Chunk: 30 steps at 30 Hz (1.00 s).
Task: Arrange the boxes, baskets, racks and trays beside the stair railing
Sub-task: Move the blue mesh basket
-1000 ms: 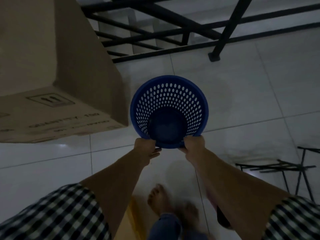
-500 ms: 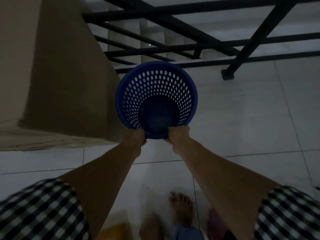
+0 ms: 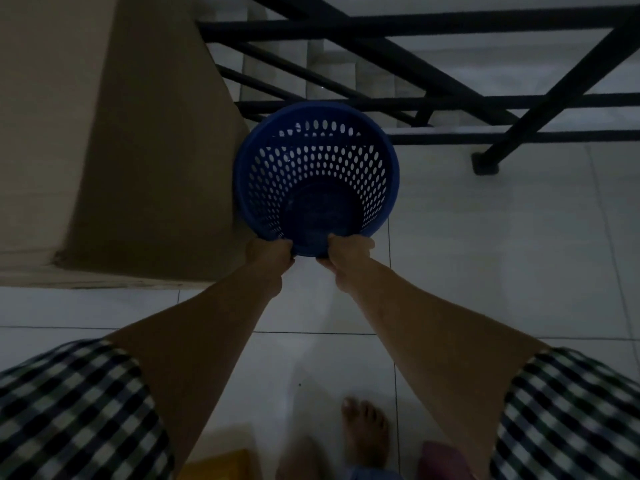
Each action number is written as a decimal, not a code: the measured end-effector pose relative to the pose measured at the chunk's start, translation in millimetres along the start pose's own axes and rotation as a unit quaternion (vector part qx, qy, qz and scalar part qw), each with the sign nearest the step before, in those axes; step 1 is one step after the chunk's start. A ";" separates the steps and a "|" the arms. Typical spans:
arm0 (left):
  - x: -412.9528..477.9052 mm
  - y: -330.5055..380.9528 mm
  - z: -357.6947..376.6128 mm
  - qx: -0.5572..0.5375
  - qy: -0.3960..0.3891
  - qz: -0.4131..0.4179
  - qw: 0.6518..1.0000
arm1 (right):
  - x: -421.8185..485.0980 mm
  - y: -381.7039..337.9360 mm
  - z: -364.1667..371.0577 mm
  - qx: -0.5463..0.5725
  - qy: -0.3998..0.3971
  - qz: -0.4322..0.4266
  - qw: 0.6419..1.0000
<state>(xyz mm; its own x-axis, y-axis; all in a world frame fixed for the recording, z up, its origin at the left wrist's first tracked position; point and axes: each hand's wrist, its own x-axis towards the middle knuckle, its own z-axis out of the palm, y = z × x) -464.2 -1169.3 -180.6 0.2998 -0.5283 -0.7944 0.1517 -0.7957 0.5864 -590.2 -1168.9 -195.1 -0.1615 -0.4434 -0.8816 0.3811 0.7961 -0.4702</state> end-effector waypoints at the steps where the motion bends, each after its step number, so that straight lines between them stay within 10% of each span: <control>1: -1.1 3.2 1.6 -0.008 -0.004 0.005 1.000 | 0.2 -1.8 1.5 -0.006 -0.003 -0.007 1.000; 30: -76.0 2.0 -11.1 0.137 -0.035 0.015 0.990 | -54.3 10.8 -23.9 -0.114 0.053 -0.009 0.992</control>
<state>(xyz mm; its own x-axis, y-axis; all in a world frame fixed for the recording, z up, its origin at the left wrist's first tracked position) -476.3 -1127.3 -117.3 0.2327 -0.5642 -0.7922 -0.1192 -0.8250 0.5525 -599.1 -1126.4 -153.2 -0.2668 -0.4219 -0.8665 0.1634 0.8663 -0.4721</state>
